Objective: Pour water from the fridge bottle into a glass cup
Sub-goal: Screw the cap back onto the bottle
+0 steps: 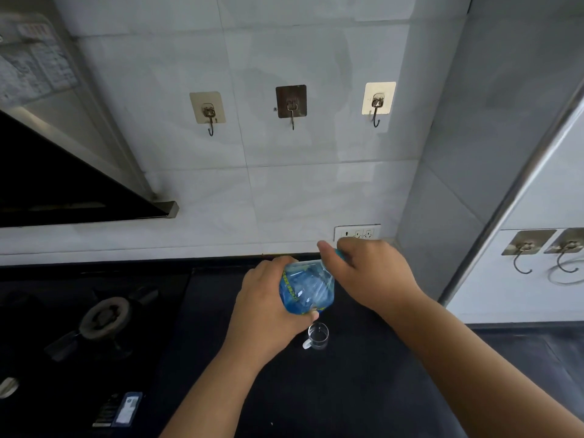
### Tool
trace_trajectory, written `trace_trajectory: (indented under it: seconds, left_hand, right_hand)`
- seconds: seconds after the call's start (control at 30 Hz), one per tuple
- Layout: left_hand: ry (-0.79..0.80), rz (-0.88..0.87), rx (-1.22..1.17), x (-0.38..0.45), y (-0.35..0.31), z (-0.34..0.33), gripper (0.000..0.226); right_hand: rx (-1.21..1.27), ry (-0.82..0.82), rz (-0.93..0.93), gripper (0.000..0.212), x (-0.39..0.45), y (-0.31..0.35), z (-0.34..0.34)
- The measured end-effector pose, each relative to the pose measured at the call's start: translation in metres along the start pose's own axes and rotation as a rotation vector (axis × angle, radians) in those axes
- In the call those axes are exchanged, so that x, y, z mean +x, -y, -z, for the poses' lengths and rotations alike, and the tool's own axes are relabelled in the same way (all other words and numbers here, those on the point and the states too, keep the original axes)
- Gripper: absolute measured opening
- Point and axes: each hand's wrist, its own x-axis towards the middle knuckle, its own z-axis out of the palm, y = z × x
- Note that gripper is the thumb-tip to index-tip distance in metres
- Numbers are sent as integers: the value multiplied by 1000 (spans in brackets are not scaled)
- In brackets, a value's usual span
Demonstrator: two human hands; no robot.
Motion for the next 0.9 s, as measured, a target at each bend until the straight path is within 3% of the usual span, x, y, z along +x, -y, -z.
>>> trace_trajectory:
  seconds: [0.03, 0.1, 0.23, 0.3, 0.4, 0.47, 0.53, 0.6, 0.67, 0.73, 0.8, 0.9]
  left_hand:
    - [-12, 3, 60, 0, 2, -2, 74]
    - [-6, 22, 116, -3, 7, -5, 76]
    - [60, 54, -60, -6, 14, 0, 76]
    - [83, 43, -90, -5, 13, 2, 75]
    - [86, 25, -24, -5, 12, 1, 76]
    - [57, 6, 70, -5, 12, -2, 76]
    - [55, -6, 127, -6, 13, -4, 75]
    - [86, 16, 77, -7, 17, -2, 74]
    - [114, 40, -40, -6, 20, 2, 74]
    - [127, 30, -94, -5, 18, 5, 75]
    - [113, 9, -55, -4, 15, 3, 76]
    - [59, 0, 79, -3, 13, -2, 78]
  right_hand:
    - [-35, 145, -148, 66, 1, 4, 3]
    - [-150, 268, -188, 66, 1, 5, 3]
    - [-87, -3, 203, 55, -8, -1, -10]
    - [-11, -38, 255, 53, -9, -6, -17]
    - [10, 5, 37, 59, -8, 1, -18]
    - [-74, 153, -176, 63, -3, 6, -15]
    - [-125, 295, -252, 65, 0, 7, -9]
    - [-105, 260, -118, 65, 0, 5, -7]
    - [-90, 83, 169, 58, -3, -1, -14]
    - [-37, -50, 320, 49, -5, -5, -21]
    - [-4, -104, 220, 50, -6, -4, -25]
    - [-110, 86, -143, 59, -3, 7, -21]
